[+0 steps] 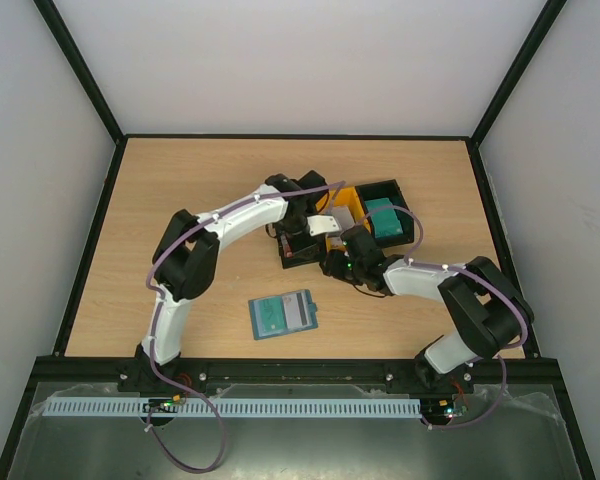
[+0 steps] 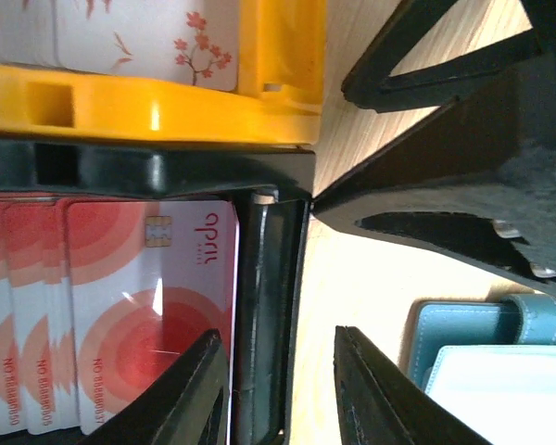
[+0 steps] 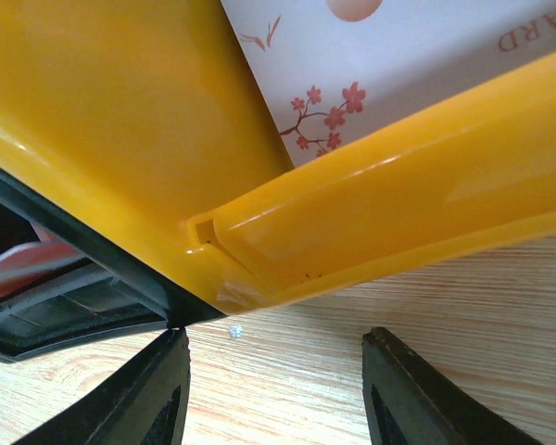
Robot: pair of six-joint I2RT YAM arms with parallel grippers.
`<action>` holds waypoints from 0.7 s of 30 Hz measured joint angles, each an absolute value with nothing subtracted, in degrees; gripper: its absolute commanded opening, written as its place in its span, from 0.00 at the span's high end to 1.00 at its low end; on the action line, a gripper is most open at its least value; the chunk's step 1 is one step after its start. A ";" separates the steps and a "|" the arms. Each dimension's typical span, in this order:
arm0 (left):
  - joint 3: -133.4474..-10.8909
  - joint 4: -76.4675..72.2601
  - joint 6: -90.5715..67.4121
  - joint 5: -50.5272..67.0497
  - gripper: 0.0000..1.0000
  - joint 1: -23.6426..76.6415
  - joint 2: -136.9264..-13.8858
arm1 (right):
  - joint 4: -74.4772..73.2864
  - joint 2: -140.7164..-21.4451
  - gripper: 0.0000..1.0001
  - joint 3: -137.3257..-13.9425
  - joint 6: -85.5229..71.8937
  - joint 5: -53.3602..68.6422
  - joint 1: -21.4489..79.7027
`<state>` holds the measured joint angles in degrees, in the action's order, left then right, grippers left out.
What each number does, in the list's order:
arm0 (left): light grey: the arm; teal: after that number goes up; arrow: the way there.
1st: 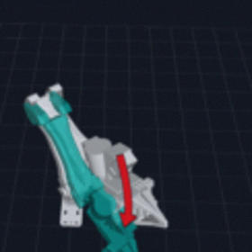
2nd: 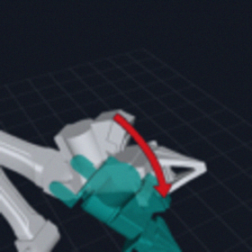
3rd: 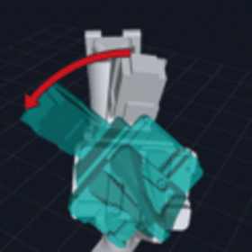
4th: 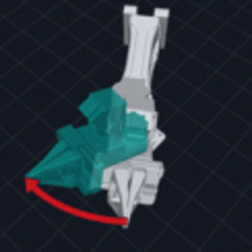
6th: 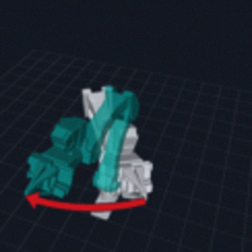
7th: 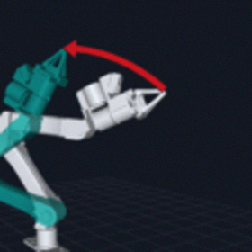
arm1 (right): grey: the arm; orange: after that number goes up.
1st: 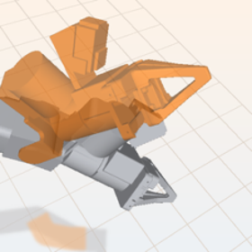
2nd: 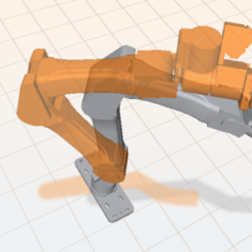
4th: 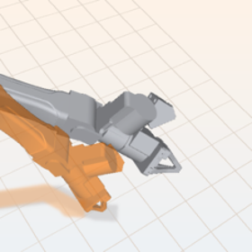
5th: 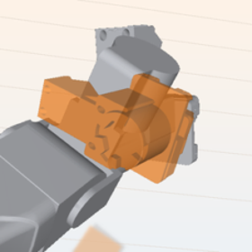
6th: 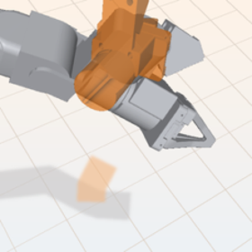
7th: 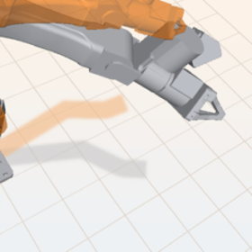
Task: Put the credit cards into the card holder
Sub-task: Pick up the credit card from the storage box.
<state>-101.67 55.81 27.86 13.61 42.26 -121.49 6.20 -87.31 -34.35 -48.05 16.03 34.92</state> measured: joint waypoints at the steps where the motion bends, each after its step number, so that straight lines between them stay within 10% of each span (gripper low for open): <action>1: -101.67 56.05 27.79 13.91 0.65 42.33 -121.47 | 6.24 -87.31 0.49 -34.35 -48.05 16.01 34.92; 21: -103.28 57.23 25.02 14.00 0.47 42.46 -119.79 | 6.28 -84.79 0.48 -33.08 -48.18 14.59 34.92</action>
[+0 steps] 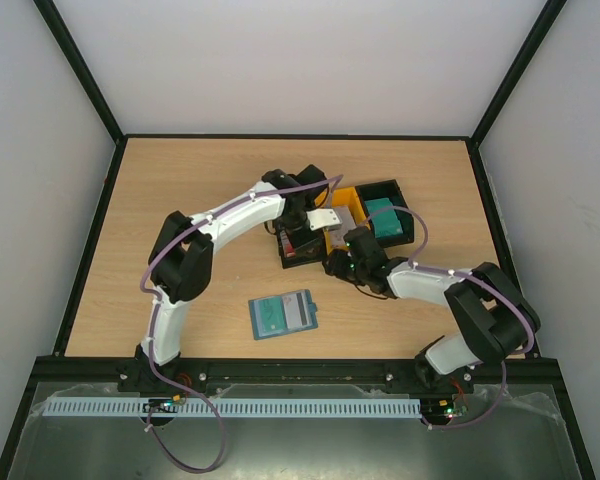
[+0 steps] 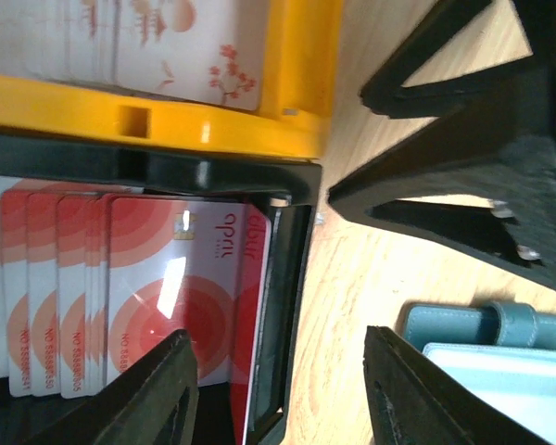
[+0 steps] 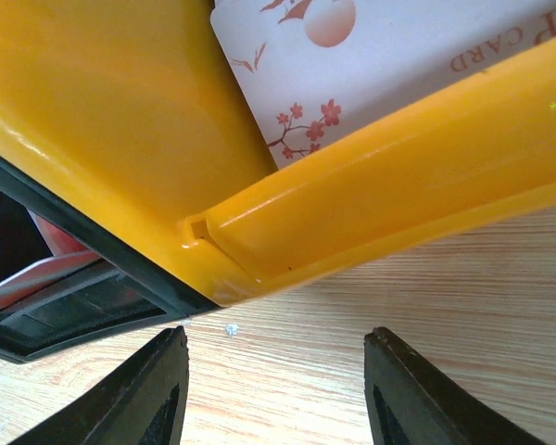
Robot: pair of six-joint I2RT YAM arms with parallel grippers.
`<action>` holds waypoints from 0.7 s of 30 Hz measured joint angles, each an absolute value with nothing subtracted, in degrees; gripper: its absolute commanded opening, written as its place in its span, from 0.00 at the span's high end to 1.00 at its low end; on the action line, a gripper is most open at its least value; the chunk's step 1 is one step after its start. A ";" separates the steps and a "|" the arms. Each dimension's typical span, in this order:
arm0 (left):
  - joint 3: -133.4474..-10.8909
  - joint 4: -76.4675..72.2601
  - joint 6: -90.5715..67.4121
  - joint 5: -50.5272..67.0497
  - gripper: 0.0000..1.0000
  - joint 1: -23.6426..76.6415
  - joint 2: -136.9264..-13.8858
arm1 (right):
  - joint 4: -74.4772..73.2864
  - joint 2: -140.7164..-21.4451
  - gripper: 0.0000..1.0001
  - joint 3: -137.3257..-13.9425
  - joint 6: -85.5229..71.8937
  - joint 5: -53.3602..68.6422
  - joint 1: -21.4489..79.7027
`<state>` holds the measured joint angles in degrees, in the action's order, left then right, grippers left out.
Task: Put the credit cards into the card holder
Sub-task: Pick up the credit card from the storage box.
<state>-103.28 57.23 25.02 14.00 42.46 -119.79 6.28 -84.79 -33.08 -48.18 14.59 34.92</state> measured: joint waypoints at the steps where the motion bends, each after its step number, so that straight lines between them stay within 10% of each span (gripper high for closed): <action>1: -103.28 56.99 24.88 13.43 0.47 42.46 -119.79 | 6.31 -84.73 0.48 -32.97 -48.23 14.59 34.92; 12: -102.87 55.51 23.44 10.09 0.57 42.46 -122.39 | 6.26 -83.33 0.48 -31.00 -48.36 14.20 34.92; 21: -101.62 54.87 23.16 9.76 0.84 42.46 -122.67 | 6.26 -83.24 0.48 -30.98 -48.47 13.91 34.92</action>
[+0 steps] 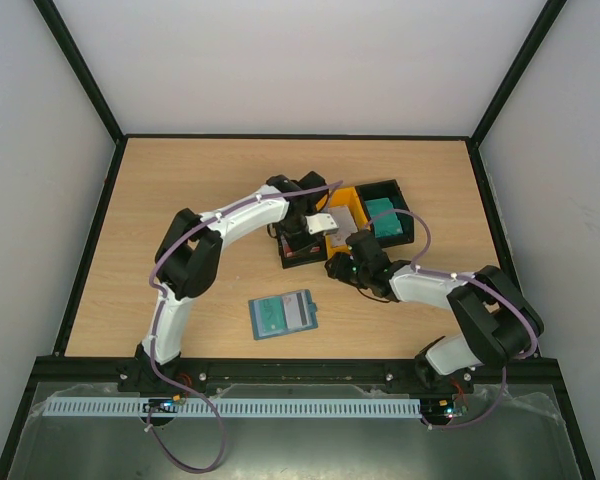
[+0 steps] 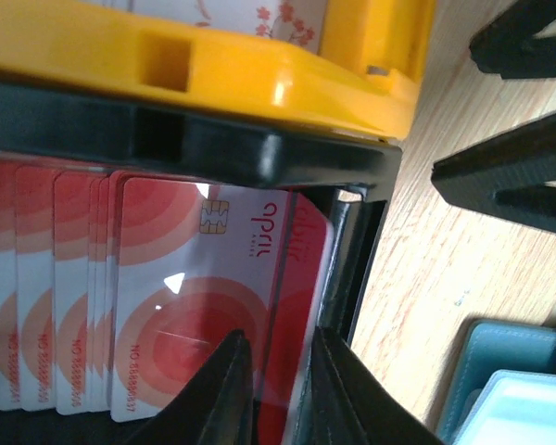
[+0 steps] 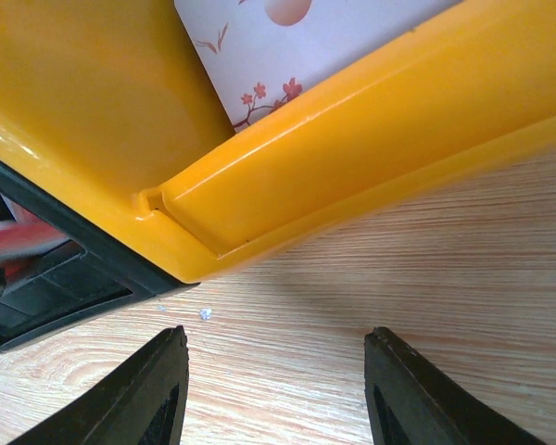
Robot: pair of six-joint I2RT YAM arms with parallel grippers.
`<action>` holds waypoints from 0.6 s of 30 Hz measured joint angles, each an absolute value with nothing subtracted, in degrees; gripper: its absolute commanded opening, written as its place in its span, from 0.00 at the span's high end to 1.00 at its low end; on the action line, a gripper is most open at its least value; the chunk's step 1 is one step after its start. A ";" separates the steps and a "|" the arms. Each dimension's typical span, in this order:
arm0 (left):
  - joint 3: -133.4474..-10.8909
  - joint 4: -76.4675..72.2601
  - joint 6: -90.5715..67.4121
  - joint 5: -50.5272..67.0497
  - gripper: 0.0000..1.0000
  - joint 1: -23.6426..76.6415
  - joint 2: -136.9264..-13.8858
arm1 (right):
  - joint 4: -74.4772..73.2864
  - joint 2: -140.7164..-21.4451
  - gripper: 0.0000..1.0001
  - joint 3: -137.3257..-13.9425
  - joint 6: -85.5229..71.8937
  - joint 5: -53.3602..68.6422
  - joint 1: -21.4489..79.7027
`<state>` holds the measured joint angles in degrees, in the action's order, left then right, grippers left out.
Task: Put the credit cards into the card holder
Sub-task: Pick up the credit card from the storage box.
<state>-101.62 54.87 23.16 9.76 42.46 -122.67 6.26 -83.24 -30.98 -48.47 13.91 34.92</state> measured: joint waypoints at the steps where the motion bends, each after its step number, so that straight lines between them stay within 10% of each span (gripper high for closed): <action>1: -101.62 54.81 23.20 9.63 0.88 42.46 -122.67 | 6.26 -83.24 0.48 -30.98 -48.47 13.87 34.92; 18: -101.60 54.65 23.09 9.19 0.97 42.46 -113.40 | 3.18 -72.64 0.42 -30.96 -47.37 13.61 34.89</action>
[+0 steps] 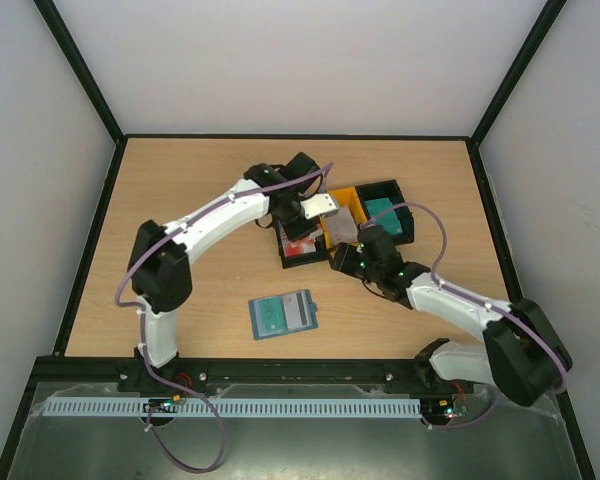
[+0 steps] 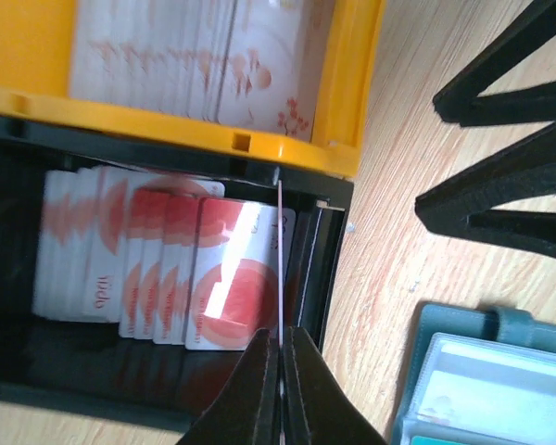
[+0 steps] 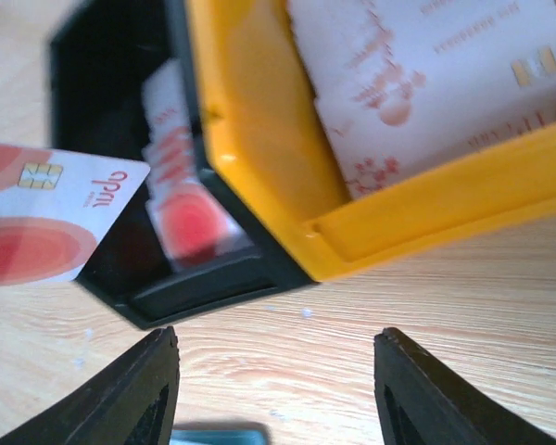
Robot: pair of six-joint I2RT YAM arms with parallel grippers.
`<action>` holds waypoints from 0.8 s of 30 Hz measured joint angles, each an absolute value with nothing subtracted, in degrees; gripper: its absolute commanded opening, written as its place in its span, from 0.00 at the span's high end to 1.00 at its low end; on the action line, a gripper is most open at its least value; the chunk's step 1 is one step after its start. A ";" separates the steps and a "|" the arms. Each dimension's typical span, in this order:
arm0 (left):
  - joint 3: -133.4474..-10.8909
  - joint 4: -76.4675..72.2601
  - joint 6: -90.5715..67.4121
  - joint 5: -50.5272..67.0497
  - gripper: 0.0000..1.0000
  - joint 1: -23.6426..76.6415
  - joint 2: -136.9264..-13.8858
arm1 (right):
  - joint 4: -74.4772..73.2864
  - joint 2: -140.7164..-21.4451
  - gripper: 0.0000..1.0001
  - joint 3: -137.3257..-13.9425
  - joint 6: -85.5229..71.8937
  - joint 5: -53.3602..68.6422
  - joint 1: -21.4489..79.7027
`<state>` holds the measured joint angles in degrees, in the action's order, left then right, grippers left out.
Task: Put the credit cards into the card holder
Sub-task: Pick up the credit card from the storage box.
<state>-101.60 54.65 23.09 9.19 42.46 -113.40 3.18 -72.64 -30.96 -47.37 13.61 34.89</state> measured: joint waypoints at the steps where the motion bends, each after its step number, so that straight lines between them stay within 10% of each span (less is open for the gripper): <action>1: -101.51 54.37 22.87 9.21 0.98 42.46 -112.05 | 2.92 -71.05 0.41 -30.96 -47.13 13.85 34.89; 17: -83.13 26.06 -19.73 14.52 0.98 41.08 -79.02 | 9.39 -52.03 0.27 -36.60 -52.05 26.02 34.89; 24: -68.51 6.26 -53.89 24.69 0.98 38.98 -67.79 | 18.59 -51.24 0.44 -39.07 -62.74 33.34 34.89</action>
<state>-68.51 6.26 -53.89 24.69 38.98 -67.79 18.59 -51.24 -39.07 -62.74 33.34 34.89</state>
